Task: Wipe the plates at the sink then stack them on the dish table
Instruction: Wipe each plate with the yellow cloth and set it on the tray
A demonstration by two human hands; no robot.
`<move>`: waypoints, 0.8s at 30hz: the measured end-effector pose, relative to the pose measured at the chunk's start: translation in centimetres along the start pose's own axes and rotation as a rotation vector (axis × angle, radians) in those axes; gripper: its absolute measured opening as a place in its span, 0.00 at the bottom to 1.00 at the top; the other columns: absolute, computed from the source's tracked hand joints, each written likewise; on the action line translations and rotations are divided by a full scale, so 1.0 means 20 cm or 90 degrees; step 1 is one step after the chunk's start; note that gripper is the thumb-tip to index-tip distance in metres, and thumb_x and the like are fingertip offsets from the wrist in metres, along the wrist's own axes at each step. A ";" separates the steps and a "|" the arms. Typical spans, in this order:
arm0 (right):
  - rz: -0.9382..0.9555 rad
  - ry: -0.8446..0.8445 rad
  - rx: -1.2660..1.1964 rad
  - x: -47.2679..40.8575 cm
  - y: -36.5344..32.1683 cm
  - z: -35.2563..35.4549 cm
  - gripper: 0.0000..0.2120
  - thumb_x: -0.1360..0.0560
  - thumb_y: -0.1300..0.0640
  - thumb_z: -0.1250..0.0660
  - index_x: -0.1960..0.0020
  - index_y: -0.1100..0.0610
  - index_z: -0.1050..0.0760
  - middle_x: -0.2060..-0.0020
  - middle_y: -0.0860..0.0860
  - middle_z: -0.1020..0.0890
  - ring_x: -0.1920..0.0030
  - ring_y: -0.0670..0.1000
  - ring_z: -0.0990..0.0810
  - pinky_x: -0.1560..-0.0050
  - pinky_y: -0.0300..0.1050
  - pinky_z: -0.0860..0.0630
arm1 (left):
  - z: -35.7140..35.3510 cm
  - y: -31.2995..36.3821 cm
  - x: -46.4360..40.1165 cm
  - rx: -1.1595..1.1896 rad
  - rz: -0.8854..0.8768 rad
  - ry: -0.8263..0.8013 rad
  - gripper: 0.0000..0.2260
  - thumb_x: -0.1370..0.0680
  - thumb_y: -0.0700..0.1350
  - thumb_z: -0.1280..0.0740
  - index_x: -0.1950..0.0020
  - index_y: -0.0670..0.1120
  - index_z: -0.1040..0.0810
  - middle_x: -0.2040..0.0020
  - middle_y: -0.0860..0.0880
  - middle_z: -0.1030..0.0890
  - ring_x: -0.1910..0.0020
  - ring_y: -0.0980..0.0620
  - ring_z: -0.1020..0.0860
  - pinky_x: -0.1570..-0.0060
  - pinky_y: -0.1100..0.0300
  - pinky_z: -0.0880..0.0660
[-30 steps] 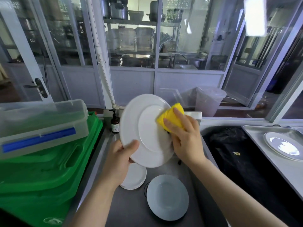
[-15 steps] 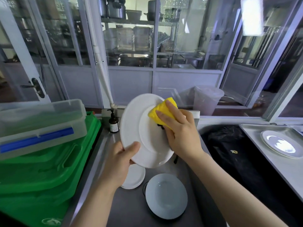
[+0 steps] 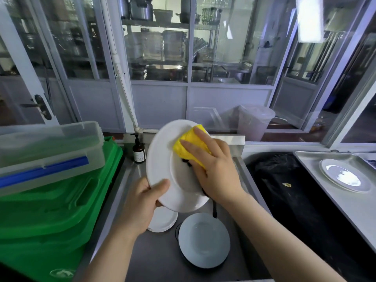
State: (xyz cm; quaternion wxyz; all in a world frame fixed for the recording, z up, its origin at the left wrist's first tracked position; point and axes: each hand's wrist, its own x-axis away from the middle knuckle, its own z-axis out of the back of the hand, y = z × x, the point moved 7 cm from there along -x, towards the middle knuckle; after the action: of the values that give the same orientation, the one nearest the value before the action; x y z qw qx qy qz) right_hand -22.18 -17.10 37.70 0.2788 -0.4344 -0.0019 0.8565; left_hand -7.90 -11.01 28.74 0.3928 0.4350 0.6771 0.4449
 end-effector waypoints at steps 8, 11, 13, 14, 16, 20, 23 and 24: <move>-0.402 0.111 -0.287 0.14 0.38 0.04 0.15 0.22 0.58 0.38 0.36 0.48 0.27 0.42 0.44 0.21 0.41 0.45 0.24 0.43 0.32 0.31 | 0.08 -0.04 0.03 0.153 0.009 0.050 0.13 0.29 0.39 0.32 0.47 0.50 0.16 0.48 0.48 0.15 0.48 0.51 0.17 0.59 0.58 0.20; -0.572 0.141 -0.428 0.24 0.47 0.02 0.05 0.22 0.53 0.37 0.51 0.47 0.23 0.59 0.42 0.17 0.53 0.47 0.20 0.53 0.42 0.25 | 0.12 -0.06 0.03 0.222 0.014 0.087 0.18 0.28 0.40 0.36 0.38 0.46 0.23 0.46 0.47 0.16 0.48 0.50 0.17 0.60 0.58 0.20; -0.636 0.102 -0.542 0.28 0.47 -0.03 0.05 0.27 0.46 0.33 0.54 0.46 0.21 0.62 0.45 0.17 0.57 0.48 0.18 0.55 0.45 0.21 | 0.13 -0.07 0.03 0.258 0.022 0.097 0.23 0.28 0.41 0.37 0.31 0.44 0.28 0.44 0.46 0.17 0.48 0.50 0.17 0.60 0.58 0.19; -0.646 0.074 -0.598 0.29 0.46 -0.06 0.08 0.31 0.44 0.30 0.54 0.45 0.20 0.61 0.47 0.16 0.58 0.49 0.17 0.54 0.48 0.20 | 0.13 -0.08 0.03 0.277 0.023 0.097 0.25 0.28 0.41 0.37 0.29 0.44 0.29 0.43 0.46 0.18 0.47 0.50 0.17 0.60 0.58 0.19; -0.657 0.017 -0.661 0.29 0.43 -0.11 0.15 0.37 0.42 0.26 0.54 0.46 0.19 0.59 0.51 0.16 0.57 0.51 0.16 0.53 0.51 0.19 | 0.12 -0.09 0.03 0.303 0.025 0.102 0.26 0.27 0.42 0.37 0.28 0.45 0.31 0.41 0.46 0.18 0.46 0.49 0.18 0.58 0.57 0.19; -0.671 -0.033 -0.744 0.28 0.37 -0.14 0.22 0.36 0.50 0.23 0.45 0.54 0.21 0.52 0.55 0.15 0.52 0.56 0.16 0.52 0.53 0.20 | 0.08 -0.12 0.03 0.313 0.046 0.063 0.23 0.25 0.44 0.37 0.29 0.47 0.29 0.38 0.45 0.20 0.41 0.48 0.20 0.54 0.55 0.20; -0.666 -0.031 -0.815 0.26 0.36 -0.12 0.18 0.36 0.58 0.23 0.48 0.55 0.20 0.55 0.55 0.15 0.57 0.55 0.15 0.60 0.49 0.20 | 0.06 -0.16 0.02 0.342 0.066 0.042 0.23 0.25 0.44 0.37 0.30 0.47 0.28 0.39 0.46 0.19 0.42 0.48 0.19 0.55 0.56 0.20; -0.663 -0.031 -0.849 0.25 0.35 -0.12 0.17 0.37 0.58 0.23 0.49 0.55 0.19 0.56 0.55 0.15 0.58 0.54 0.15 0.62 0.48 0.20 | 0.05 -0.17 0.03 0.342 0.072 0.030 0.22 0.24 0.44 0.37 0.29 0.47 0.29 0.38 0.45 0.20 0.42 0.48 0.20 0.55 0.56 0.20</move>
State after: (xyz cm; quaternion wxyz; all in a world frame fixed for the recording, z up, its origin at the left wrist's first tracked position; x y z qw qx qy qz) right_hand -26.17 -21.19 30.76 0.3232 -0.4329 -0.7129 0.4472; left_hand -7.88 -10.97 25.22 0.2220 0.5501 0.7544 0.2811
